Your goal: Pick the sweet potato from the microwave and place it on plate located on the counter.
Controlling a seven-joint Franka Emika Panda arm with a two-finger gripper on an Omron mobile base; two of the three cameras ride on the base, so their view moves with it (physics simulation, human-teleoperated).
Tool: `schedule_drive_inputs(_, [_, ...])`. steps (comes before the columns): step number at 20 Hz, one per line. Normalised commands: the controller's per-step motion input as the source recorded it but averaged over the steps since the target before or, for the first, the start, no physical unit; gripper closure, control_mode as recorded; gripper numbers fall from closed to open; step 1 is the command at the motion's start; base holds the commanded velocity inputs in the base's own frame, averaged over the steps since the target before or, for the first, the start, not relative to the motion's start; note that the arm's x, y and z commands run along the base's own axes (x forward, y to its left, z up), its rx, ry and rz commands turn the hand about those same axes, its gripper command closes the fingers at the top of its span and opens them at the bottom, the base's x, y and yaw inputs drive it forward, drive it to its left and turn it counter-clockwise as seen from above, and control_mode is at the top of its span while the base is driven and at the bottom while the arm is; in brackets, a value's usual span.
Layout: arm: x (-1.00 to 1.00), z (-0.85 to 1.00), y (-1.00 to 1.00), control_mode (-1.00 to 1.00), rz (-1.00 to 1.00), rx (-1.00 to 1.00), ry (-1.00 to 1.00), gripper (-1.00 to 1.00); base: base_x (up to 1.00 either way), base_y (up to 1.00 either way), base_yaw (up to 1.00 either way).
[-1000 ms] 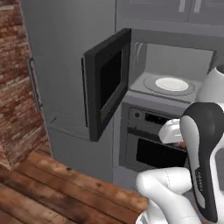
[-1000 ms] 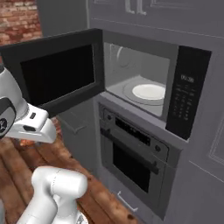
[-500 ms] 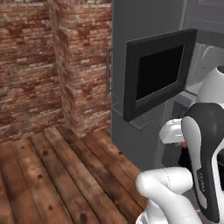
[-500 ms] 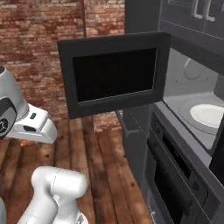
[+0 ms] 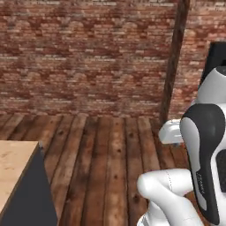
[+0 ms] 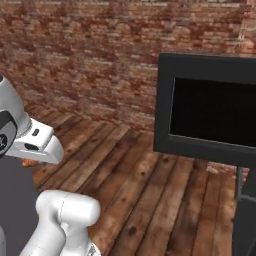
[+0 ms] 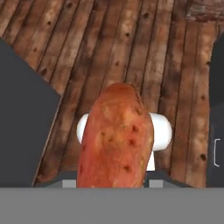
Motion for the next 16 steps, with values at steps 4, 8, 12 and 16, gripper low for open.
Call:
schedule_drive_inputs(4, [0.0,0.0,0.0,1.0,0.0,0.0,0.0,1.0,-0.13,0.01,1.0])
schedule_drive_inputs(8, [0.0,0.0,0.0,1.0,0.0,0.0,0.0,1.0,-0.04,0.02,1.0])
schedule_drive_inputs(12, [0.0,0.0,0.0,1.0,0.0,0.0,0.0,1.0,0.0,0.07,0.99])
schedule_drive_inputs(16, [0.0,0.0,0.0,1.0,0.0,0.0,0.0,1.0,-0.01,0.15,0.98])
